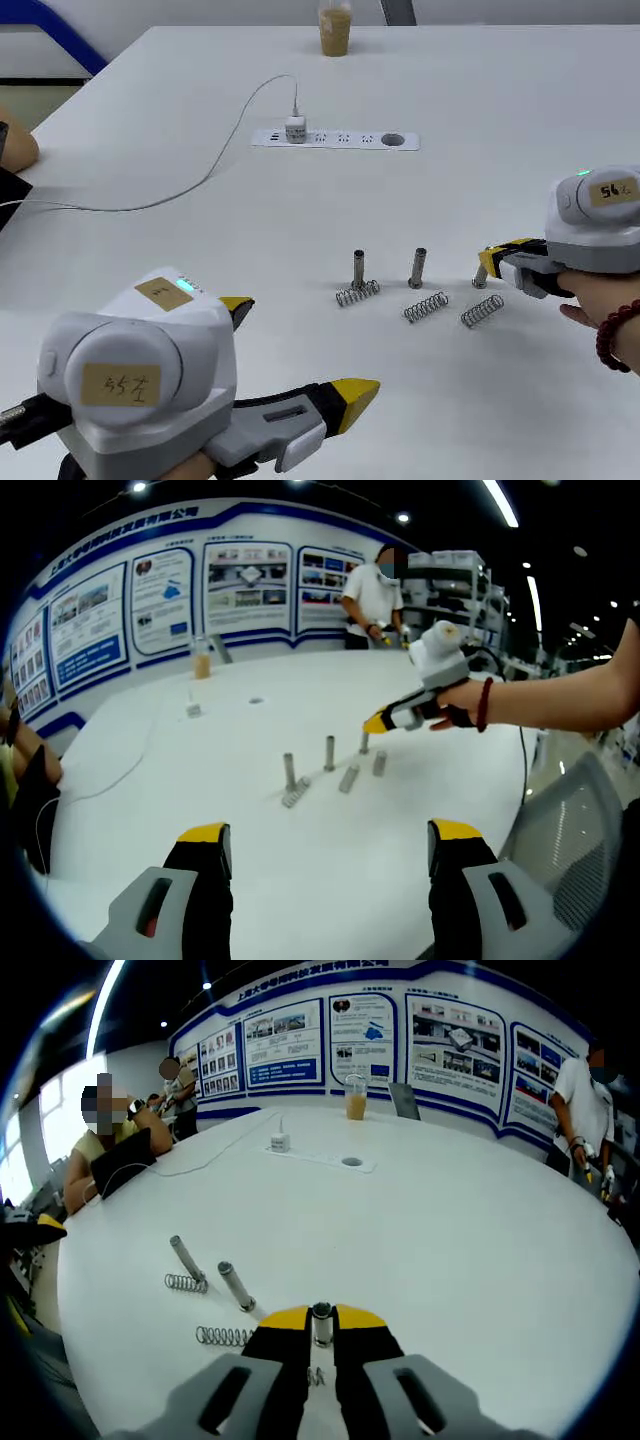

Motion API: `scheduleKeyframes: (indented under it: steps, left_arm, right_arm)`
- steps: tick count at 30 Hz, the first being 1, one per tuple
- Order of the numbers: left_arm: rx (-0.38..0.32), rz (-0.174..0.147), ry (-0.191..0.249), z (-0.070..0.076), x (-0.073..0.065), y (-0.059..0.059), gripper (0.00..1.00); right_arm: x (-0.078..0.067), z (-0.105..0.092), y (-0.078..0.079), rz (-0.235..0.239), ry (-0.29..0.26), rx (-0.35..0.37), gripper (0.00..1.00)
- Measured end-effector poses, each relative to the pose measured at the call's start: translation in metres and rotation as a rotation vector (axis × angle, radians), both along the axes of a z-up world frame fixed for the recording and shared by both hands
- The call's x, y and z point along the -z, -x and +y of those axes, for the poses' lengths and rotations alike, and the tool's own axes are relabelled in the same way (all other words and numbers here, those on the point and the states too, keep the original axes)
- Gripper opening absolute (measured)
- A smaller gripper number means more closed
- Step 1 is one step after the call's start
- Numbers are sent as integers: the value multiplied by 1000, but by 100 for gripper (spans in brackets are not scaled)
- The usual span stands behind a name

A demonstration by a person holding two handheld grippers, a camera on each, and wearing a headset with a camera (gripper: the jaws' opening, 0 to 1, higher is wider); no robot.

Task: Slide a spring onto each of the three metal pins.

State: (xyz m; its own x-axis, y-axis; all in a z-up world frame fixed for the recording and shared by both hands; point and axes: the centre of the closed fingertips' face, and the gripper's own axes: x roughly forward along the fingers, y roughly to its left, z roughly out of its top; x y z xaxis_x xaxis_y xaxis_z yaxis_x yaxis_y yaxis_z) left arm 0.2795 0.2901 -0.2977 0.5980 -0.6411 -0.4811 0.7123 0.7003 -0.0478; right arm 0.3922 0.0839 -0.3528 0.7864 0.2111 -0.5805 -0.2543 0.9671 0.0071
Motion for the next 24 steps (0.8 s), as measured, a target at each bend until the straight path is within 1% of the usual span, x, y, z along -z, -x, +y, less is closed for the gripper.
scheduleKeyframes:
  steps: [4,7,10,11,13,15,18,24]
  left_arm:
    - [-2,1,0,0,0,-1,82]
    - [0,0,-3,0,0,-1,81]
    - [4,-7,-7,0,0,-1,80]
    - [9,-13,-11,0,-1,-1,78]
    - [9,-16,-14,1,-1,-1,77]
    - [8,-20,-18,2,-1,-2,76]
    - [8,-24,-24,3,-1,-4,76]
    - [20,-34,-39,4,0,-9,74]
  right_arm:
    - [0,-1,0,4,-5,0,9]
    - [0,0,1,11,-21,5,9]
    - [-1,0,3,6,-14,0,10]
    - [-2,0,4,2,-18,1,11]
    - [-4,0,5,-6,-22,0,16]
    - [-7,2,6,-19,-23,-8,17]
    - [-12,4,8,-38,-35,-16,22]
    - [-23,4,15,-71,-56,-33,28]
